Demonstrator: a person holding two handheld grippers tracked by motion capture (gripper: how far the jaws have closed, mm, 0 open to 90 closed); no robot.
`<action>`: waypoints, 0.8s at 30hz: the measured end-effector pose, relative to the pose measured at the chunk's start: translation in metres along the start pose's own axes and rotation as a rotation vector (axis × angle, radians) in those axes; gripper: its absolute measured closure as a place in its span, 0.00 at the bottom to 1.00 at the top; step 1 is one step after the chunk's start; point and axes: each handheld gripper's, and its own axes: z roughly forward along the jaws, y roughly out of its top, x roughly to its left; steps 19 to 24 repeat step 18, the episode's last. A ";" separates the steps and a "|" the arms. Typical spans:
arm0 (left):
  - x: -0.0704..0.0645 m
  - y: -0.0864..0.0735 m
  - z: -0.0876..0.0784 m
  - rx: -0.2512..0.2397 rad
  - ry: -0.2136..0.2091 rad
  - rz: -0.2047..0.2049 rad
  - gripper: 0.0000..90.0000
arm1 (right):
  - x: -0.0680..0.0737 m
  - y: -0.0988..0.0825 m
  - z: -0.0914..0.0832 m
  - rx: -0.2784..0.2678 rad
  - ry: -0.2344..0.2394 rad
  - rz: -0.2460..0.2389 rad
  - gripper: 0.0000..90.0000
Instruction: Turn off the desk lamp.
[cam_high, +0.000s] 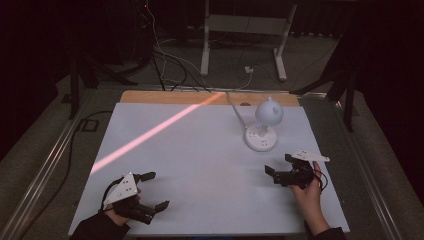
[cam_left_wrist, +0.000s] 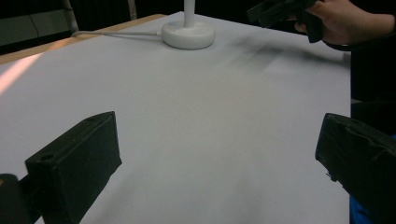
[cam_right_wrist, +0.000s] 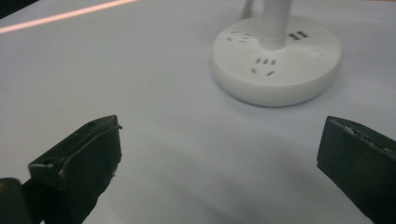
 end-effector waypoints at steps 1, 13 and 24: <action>0.000 0.000 0.000 -0.002 0.000 0.000 0.01 | 0.002 -0.002 -0.001 0.001 0.006 -0.003 0.00; 0.000 0.000 0.001 0.002 -0.001 -0.003 0.01 | 0.021 -0.025 -0.014 0.015 0.069 -0.104 0.00; 0.000 0.000 0.002 0.005 0.000 0.000 0.01 | 0.022 -0.026 -0.016 -0.004 0.076 -0.126 0.00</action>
